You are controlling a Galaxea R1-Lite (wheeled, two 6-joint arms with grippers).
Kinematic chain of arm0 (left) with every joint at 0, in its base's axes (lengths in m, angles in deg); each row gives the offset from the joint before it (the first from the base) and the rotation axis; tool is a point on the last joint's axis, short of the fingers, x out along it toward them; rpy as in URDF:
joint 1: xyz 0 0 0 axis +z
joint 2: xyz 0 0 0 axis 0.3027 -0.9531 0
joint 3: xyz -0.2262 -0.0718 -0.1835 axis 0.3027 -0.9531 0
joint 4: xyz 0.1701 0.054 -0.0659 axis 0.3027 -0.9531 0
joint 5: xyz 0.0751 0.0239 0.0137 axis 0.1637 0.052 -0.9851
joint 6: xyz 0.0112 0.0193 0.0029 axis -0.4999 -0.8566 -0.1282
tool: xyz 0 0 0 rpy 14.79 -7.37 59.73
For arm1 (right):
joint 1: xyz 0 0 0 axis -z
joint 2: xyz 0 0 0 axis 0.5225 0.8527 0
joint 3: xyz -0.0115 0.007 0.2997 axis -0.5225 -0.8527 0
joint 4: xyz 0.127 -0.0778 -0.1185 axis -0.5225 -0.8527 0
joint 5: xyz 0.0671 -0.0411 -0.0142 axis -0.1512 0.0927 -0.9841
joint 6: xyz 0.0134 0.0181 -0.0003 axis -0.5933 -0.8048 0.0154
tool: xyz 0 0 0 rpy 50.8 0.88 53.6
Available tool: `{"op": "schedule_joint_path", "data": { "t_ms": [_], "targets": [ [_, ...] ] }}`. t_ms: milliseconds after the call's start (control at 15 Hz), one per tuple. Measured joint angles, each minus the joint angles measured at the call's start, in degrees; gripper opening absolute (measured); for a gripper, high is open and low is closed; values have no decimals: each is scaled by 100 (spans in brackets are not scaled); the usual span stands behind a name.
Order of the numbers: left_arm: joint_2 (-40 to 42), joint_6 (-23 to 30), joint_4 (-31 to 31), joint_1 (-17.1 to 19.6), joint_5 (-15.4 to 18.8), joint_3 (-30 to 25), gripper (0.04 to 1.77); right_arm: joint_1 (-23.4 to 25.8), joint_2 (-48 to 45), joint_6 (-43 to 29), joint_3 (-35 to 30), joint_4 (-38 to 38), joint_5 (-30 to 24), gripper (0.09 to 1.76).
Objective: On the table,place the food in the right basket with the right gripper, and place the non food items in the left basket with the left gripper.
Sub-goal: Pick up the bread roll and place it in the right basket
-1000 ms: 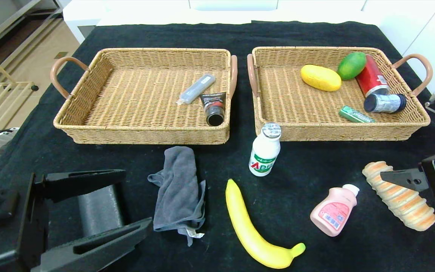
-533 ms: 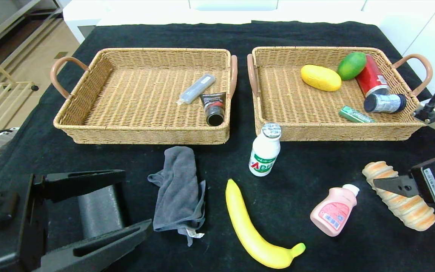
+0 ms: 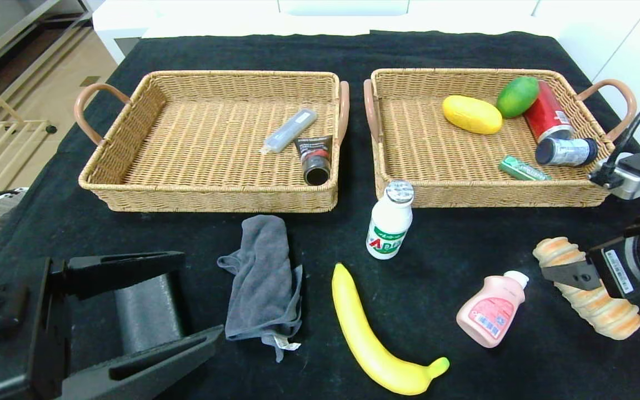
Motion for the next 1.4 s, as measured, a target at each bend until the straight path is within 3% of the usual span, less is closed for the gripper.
{"op": "schedule_joint_path", "data": {
  "t_ms": [333,867,1200,1400],
  "targets": [
    [-7,-22,22,0,0,-52,172,410,284,113,6,171,-22,171],
    [-11,-33,20,0,0,-72,172,672,610,146,-60,383,-39,171],
    [-7,-41,30,0,2,783,172,708,741,135,-154,578,-37,171],
    [-2,-72,20,-2,0,138,172,724,783,133,-221,678,-39,171]
  ]
}}
